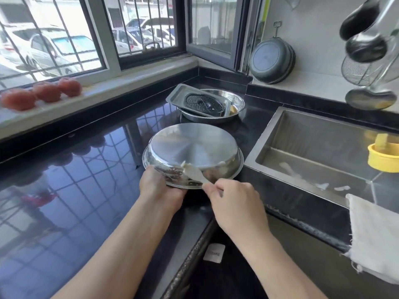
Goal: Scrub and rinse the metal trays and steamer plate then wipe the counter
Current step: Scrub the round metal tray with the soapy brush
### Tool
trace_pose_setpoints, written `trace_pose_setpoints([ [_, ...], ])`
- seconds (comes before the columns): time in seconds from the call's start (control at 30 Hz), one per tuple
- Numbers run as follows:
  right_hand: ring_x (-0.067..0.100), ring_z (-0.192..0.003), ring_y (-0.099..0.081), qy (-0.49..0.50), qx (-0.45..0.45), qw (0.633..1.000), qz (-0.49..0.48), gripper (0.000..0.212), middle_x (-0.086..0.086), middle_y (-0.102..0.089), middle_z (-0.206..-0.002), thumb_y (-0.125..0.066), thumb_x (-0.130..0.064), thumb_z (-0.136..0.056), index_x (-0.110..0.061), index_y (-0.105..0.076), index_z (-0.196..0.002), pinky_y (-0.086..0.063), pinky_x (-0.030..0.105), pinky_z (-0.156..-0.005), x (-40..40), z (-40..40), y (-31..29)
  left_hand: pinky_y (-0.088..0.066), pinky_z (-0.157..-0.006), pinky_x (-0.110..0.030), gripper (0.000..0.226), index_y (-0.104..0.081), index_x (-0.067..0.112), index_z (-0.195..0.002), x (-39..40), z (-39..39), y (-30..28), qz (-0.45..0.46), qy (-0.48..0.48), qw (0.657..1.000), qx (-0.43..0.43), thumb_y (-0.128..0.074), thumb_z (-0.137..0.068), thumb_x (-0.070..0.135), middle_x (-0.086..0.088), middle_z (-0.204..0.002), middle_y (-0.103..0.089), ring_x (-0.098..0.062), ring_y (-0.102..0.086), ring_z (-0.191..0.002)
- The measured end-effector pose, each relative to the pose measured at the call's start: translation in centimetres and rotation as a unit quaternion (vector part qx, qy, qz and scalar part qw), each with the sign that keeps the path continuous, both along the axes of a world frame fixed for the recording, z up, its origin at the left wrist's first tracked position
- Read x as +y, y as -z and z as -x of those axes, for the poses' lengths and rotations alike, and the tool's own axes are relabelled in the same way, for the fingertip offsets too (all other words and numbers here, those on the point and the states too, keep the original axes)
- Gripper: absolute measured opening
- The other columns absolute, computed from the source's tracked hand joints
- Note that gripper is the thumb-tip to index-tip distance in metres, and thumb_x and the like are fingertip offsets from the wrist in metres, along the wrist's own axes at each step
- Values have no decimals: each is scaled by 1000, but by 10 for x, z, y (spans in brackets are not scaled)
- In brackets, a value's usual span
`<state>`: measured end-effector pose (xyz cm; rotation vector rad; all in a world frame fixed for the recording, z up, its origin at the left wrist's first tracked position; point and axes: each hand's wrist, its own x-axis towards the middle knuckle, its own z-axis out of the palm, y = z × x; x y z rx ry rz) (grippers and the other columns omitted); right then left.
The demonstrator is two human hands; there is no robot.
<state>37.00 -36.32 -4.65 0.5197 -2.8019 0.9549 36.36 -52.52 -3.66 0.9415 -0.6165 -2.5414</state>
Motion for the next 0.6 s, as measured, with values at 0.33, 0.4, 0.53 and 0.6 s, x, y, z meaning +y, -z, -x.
trace_pose_setpoints([
  [0.33,29,-71,-57,-24,2,1000,-5,48,0,-57,-62,-54,-62,-94,-19,-57,-71,-40,37,-58,2,20,-2,-63,-74,-57,41,-63,8,-133,9,-6,-7,-59,-41,996,53,-40,-110,31,-23,-121,-72,-41,-73,-104],
  [0.4,28,-71,-57,-35,-2,999,-39,49,0,-56,-60,-55,-63,-92,-19,-58,-71,-42,38,-59,11,30,-2,-60,-78,-64,38,-63,10,-133,6,-4,-5,-49,-61,996,38,-38,-110,27,-22,-123,-71,-43,-71,-107],
  [0.53,24,-70,-57,6,-12,995,-100,45,1,-58,-58,-59,-59,-91,-20,-67,-70,-46,35,-61,52,59,-10,-61,-77,-62,36,-69,14,-125,-7,-1,-2,-24,-87,996,19,-36,-110,18,-15,-115,-76,-36,-74,-101],
  [0.6,26,-67,-56,25,-2,995,-95,48,3,-55,-56,-61,-56,-92,-14,-65,-69,-47,36,-60,63,67,-14,-59,-79,-65,38,-70,14,-126,-5,0,-2,-29,-77,997,11,-36,-108,18,-15,-113,-77,-38,-75,-100],
])
